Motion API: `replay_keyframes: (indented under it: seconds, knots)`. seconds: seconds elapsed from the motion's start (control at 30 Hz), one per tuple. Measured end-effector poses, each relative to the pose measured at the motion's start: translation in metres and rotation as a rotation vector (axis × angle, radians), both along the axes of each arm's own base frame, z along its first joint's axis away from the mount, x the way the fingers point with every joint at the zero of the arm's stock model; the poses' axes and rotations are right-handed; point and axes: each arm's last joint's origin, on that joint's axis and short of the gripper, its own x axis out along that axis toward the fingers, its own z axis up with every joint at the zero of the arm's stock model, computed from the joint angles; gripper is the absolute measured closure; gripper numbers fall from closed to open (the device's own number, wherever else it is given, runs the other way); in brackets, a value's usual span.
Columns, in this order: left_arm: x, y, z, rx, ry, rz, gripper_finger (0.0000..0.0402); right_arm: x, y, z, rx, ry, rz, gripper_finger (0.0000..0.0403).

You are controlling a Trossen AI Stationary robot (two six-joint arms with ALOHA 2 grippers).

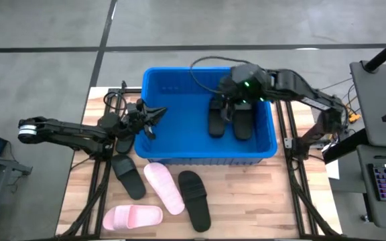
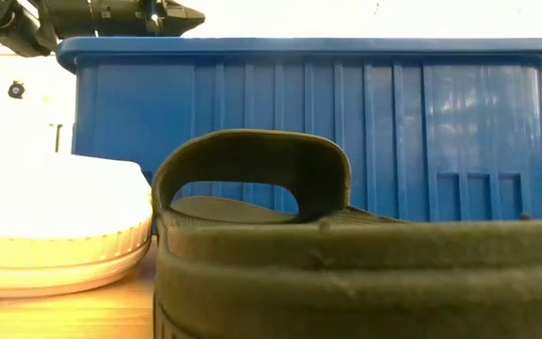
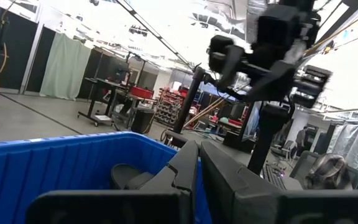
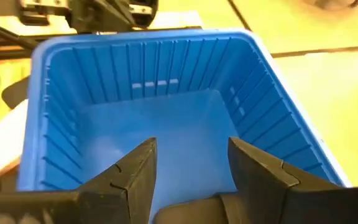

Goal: Pick and place slides into bin
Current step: Put the black slide into the blue bin

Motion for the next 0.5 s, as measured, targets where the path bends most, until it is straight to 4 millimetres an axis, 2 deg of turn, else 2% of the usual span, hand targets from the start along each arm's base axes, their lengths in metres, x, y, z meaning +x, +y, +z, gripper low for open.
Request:
replay_keyframes:
  seconds: [0.27,0.5]
  knots:
    - [0.0,0.0,0.0,0.001,0.0,-0.001,0.0395,-0.029,0.047,0.019,-0.031,-0.095,-0.022,0.0216]
    - [0.0,0.0,0.0,0.0,0.0,-0.001,0.0395,-0.048,0.081,0.019,-0.016,-0.126,0.007,0.0216]
